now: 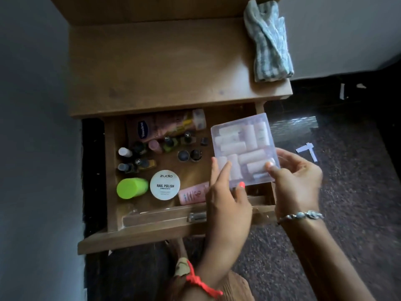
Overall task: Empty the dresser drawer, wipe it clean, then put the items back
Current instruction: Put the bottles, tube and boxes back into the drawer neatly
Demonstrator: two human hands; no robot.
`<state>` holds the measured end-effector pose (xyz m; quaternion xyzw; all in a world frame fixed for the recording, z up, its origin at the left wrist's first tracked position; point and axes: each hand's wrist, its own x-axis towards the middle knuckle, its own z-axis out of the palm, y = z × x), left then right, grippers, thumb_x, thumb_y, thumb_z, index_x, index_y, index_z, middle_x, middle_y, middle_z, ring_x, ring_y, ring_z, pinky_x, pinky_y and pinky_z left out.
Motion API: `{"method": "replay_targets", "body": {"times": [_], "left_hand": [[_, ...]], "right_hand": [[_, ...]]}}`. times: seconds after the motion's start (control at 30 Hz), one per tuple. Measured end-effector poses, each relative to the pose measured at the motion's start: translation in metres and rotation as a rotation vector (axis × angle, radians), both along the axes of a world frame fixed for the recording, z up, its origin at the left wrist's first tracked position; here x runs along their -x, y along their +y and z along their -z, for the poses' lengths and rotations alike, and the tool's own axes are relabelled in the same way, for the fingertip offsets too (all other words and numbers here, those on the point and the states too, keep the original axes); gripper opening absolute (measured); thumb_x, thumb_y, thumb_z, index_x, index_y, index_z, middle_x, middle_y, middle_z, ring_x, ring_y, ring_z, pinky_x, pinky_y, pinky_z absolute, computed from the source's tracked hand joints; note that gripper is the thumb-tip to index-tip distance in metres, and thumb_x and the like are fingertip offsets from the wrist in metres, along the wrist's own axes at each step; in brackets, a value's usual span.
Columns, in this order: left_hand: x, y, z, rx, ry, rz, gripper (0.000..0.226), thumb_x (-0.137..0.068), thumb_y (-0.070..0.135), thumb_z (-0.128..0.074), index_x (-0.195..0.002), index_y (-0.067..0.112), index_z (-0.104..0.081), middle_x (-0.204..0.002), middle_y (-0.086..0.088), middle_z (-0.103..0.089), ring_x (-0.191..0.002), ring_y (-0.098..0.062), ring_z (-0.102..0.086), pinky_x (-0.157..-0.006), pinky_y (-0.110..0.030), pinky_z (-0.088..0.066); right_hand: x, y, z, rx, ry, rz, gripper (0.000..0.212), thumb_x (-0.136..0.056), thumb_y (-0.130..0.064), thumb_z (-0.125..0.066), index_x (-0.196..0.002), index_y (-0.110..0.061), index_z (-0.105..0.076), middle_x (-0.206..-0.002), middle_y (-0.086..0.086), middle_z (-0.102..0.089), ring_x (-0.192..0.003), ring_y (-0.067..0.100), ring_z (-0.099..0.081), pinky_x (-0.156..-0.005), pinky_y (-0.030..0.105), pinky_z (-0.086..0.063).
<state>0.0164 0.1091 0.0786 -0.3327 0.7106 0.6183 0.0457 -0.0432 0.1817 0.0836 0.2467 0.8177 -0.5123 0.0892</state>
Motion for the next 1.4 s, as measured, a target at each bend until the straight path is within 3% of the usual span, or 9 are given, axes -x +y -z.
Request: {"method": "replay_targets", "body": {"times": [0.1, 0.23, 0.33, 0.5, 0.6, 0.8, 0.97, 1.13, 1.4], "left_hand": [[0.008, -0.003, 0.002, 0.018, -0.062, 0.103, 0.048, -0.093, 0.006, -0.045, -0.139, 0.015, -0.036, -0.155, 0.007, -0.012, -0.138, -0.001, -0.014, -0.096, 0.001, -0.007], [0.017, -0.01, 0.007, 0.021, -0.106, 0.172, 0.05, -0.092, 0.002, -0.042, -0.14, 0.013, -0.032, -0.155, 0.003, -0.014, -0.14, -0.003, -0.012, -0.095, -0.001, -0.005], [0.021, -0.014, 0.011, 0.035, -0.133, 0.203, 0.05, -0.092, 0.0, -0.041, -0.14, 0.009, -0.032, -0.155, 0.002, -0.016, -0.14, -0.005, -0.013, -0.093, 0.0, -0.005], [0.022, -0.017, 0.019, 0.057, -0.188, 0.297, 0.05, -0.092, 0.003, -0.041, -0.141, 0.011, -0.031, -0.156, 0.001, -0.011, -0.142, -0.009, -0.012, -0.091, 0.0, -0.004], [0.022, -0.018, 0.022, 0.07, -0.229, 0.351, 0.05, -0.093, 0.003, -0.04, -0.141, 0.012, -0.031, -0.156, 0.001, -0.01, -0.142, -0.01, -0.012, -0.101, -0.008, -0.006], [0.023, -0.023, 0.026, 0.073, -0.272, 0.444, 0.047, -0.093, 0.001, -0.037, -0.139, 0.008, -0.035, -0.157, 0.0, -0.002, -0.142, -0.012, -0.016, -0.103, -0.009, -0.01], [0.023, -0.026, 0.025, 0.069, -0.265, 0.468, 0.046, -0.094, 0.005, -0.038, -0.139, 0.013, -0.035, -0.157, 0.004, 0.001, -0.141, -0.013, -0.019, -0.1, -0.009, -0.012], [0.021, -0.028, 0.026, 0.052, -0.303, 0.469, 0.044, -0.094, 0.004, -0.037, -0.137, 0.011, -0.037, -0.157, -0.001, 0.004, -0.141, -0.015, -0.022, -0.103, -0.013, -0.019], [0.025, -0.026, 0.022, 0.082, -0.321, 0.531, 0.044, -0.094, 0.006, -0.036, -0.137, 0.019, -0.038, -0.156, -0.006, 0.007, -0.139, -0.023, -0.025, -0.101, -0.016, -0.02]], "right_hand": [[0.0, -0.01, 0.011, -0.127, 0.018, 0.001, 0.029, -0.076, 0.0, -0.06, -0.1, -0.013, -0.068, -0.096, 0.011, -0.07, -0.096, 0.03, -0.063, -0.089, 0.046, -0.051], [0.002, -0.022, 0.022, -0.202, 0.043, -0.004, 0.029, -0.078, 0.001, -0.059, -0.104, -0.01, -0.066, -0.102, 0.013, -0.069, -0.1, 0.034, -0.059, -0.094, 0.046, -0.046], [0.007, -0.029, 0.027, -0.245, 0.065, -0.045, 0.032, -0.08, 0.001, -0.058, -0.11, -0.006, -0.064, -0.11, 0.015, -0.067, -0.105, 0.032, -0.058, -0.096, 0.035, -0.043], [0.009, -0.031, 0.03, -0.327, 0.106, -0.143, 0.034, -0.082, 0.003, -0.055, -0.115, -0.002, -0.06, -0.115, 0.015, -0.064, -0.109, 0.029, -0.055, -0.088, 0.017, -0.03], [0.005, -0.032, 0.034, -0.416, 0.139, -0.259, 0.037, -0.084, 0.004, -0.053, -0.121, 0.002, -0.055, -0.119, 0.017, -0.06, -0.112, 0.03, -0.054, -0.089, 0.019, -0.03], [0.003, -0.033, 0.034, -0.604, 0.026, -0.451, 0.043, -0.09, -0.003, -0.044, -0.133, -0.004, -0.041, -0.128, 0.015, -0.051, -0.11, 0.034, -0.052, -0.086, 0.038, -0.04], [0.0, -0.028, 0.033, -0.647, -0.009, -0.579, 0.056, -0.092, -0.01, -0.049, -0.142, -0.007, -0.026, -0.139, 0.009, -0.041, -0.117, 0.027, -0.048, -0.09, 0.031, -0.037], [-0.001, -0.025, 0.035, -0.644, -0.029, -0.641, 0.054, -0.086, 0.0, -0.055, -0.136, -0.003, -0.036, -0.136, 0.012, -0.043, -0.118, 0.028, -0.049, -0.093, 0.032, -0.04], [0.008, -0.026, 0.047, -0.628, -0.105, -0.728, 0.024, -0.085, 0.002, -0.056, -0.108, -0.001, -0.062, -0.132, 0.015, -0.048, -0.114, 0.029, -0.052, -0.091, 0.032, -0.044]]}}
